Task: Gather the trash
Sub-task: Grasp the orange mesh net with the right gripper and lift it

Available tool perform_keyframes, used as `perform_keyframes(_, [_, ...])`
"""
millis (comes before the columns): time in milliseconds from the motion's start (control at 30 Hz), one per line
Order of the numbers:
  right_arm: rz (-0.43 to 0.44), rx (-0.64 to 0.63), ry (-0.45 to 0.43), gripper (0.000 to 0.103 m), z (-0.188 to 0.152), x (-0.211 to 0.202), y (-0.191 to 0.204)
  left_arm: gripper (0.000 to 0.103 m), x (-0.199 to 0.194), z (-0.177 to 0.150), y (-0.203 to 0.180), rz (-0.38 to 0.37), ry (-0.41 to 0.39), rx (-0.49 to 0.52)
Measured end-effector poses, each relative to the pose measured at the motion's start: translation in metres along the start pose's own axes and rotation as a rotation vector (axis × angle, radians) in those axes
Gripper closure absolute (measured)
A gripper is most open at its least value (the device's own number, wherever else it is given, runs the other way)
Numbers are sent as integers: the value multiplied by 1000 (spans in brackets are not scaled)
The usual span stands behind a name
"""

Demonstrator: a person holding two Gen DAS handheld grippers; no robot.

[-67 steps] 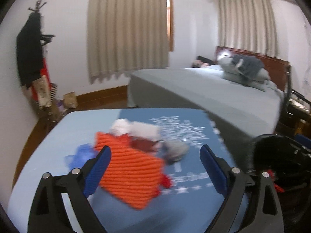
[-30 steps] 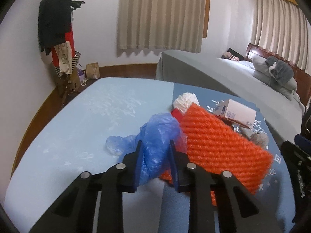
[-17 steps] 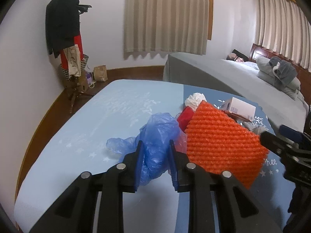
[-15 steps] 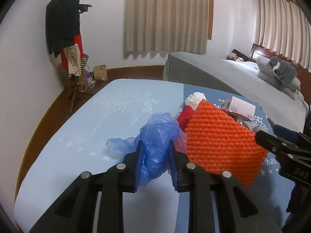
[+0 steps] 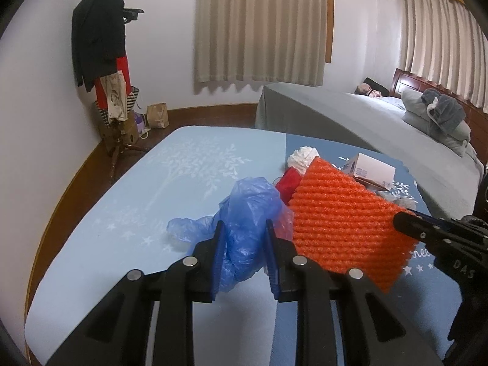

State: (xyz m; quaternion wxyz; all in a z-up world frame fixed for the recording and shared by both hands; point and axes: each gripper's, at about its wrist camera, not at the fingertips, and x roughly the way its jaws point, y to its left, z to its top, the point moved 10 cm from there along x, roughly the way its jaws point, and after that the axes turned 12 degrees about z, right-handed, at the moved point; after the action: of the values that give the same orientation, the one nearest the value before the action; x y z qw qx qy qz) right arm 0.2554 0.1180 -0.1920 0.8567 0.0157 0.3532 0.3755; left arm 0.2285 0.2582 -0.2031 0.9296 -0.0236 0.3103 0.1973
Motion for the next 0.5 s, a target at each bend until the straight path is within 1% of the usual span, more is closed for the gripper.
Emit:
perform_keyframes(233, [17, 0, -41, 90, 4, -29, 6, 78, -14, 1, -4, -6, -20, 5])
perform_keyframes(500, [35, -2, -59, 90, 4, -54, 12, 78, -36, 4, -13, -29, -51, 15])
